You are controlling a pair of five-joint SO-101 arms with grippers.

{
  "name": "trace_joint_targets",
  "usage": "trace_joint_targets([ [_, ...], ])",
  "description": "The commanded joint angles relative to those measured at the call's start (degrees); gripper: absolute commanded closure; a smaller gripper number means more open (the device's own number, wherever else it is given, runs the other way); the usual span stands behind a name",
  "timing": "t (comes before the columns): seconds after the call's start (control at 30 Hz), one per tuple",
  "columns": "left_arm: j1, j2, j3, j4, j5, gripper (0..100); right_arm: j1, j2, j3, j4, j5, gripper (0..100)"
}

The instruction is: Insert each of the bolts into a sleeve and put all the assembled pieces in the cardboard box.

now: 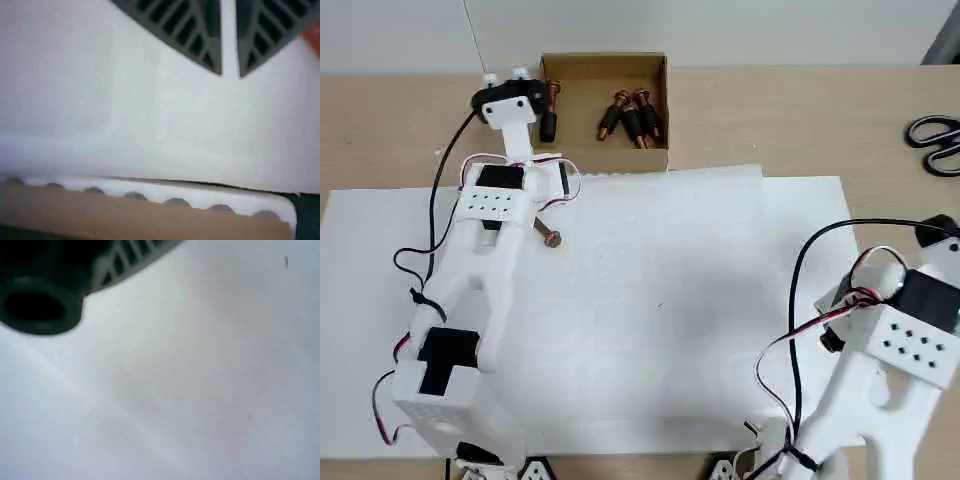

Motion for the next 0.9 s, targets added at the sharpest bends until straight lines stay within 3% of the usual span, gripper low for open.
trace_joint_targets([
  [0.0, -0.4, -0.4, -2.5, 0.0, 7.4, 99, 0.1, -1.4, -0.2, 0.7, 0.5, 99.5],
  [0.23, -3.4, 3.1, -2.6, 0.4, 28.7, 99, 0.1, -1.4, -0.2, 0.7, 0.5, 99.5],
  [0.57, -2.7, 6.7, -3.6, 4.7, 29.4, 99, 0.2, -1.7, -0.2, 0.9, 0.2, 99.5],
  [0.77, -2.5, 6.6, -4.1, 7.6, 29.3, 81, 0.2, -1.7, -0.1, 0.9, 0.2, 99.5],
  [0.87, -2.5, 6.5, -7.9, 13.7, 29.2, 79, 0.2, -1.8, 2.0, 0.9, 0.2, 99.5],
])
